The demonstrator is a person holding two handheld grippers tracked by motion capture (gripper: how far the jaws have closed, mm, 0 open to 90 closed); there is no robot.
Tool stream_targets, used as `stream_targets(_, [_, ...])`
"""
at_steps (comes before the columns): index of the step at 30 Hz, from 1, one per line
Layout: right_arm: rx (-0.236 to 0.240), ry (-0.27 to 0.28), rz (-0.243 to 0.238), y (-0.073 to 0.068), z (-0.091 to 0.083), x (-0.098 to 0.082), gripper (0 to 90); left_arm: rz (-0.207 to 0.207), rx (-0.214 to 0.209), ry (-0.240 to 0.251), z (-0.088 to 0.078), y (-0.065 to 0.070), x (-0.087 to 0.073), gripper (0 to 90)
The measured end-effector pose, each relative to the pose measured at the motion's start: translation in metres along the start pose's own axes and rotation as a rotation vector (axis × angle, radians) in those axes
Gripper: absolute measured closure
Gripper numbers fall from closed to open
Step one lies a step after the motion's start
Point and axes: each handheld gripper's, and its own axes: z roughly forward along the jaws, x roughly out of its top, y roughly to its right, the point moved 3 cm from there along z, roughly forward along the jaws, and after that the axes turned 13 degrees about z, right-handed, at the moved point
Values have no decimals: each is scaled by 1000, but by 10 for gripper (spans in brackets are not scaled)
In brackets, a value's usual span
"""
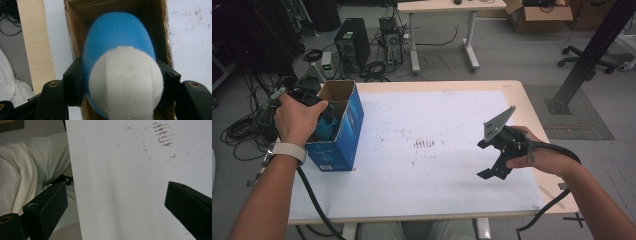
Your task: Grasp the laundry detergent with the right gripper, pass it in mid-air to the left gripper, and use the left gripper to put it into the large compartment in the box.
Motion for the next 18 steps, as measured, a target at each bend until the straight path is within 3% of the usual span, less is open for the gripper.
stream_targets(18, [3, -7, 8, 1, 3, -2, 45, 14, 6, -26, 26, 3, -5, 378])
